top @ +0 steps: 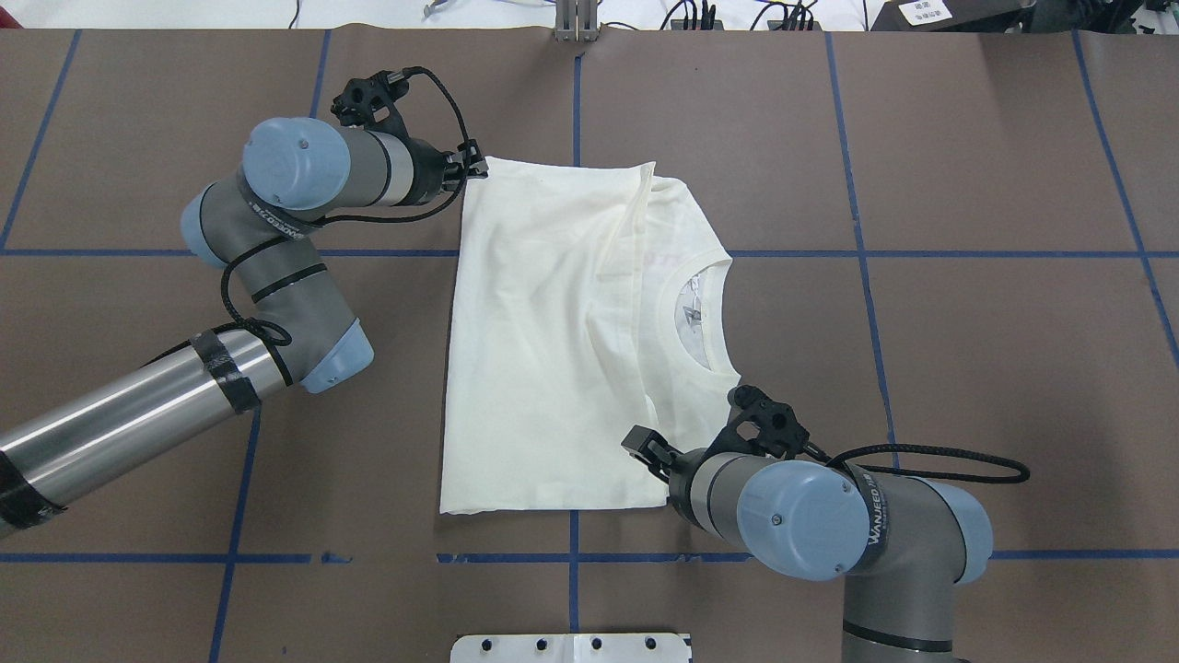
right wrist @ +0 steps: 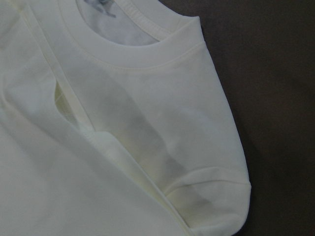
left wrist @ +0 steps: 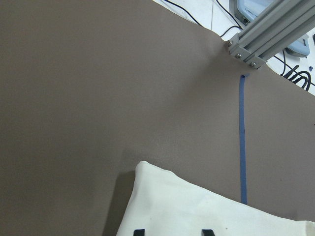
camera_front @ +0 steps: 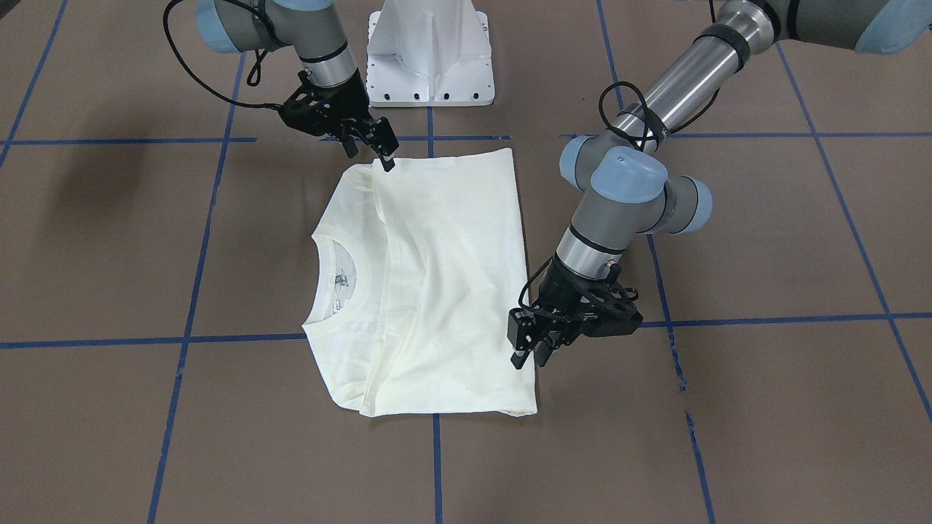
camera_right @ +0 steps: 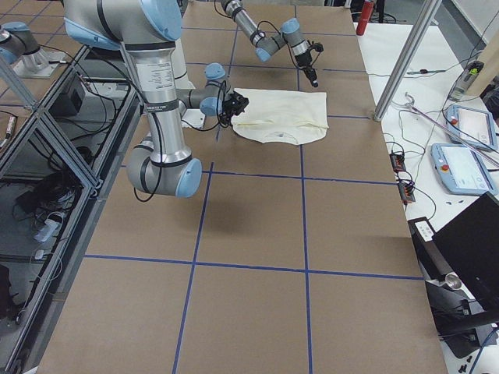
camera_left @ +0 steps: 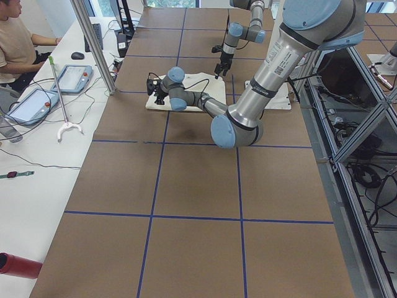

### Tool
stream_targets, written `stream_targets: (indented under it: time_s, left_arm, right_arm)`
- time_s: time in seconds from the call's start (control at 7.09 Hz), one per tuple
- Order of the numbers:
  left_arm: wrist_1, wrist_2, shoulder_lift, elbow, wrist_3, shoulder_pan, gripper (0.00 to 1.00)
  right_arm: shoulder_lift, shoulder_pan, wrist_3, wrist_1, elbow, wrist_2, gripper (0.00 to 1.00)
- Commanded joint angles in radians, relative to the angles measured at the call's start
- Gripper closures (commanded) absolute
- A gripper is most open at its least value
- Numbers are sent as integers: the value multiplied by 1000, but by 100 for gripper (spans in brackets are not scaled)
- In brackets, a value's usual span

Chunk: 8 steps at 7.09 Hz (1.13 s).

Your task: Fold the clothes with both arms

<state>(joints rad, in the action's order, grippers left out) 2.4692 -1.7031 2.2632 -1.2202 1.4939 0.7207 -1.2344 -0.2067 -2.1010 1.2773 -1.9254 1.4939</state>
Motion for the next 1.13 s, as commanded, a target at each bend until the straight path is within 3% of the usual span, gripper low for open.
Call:
stream_targets:
  time_s: [0.0,0.99]
  left_arm:
    - [-4,0,-4,-10,3,-1,50]
    - [-9,0,-16,-30,6,-9,49]
  right_arm:
    - [0,7,-7,2,22,-1,1]
    - [18,15,-10,4,61,0,4]
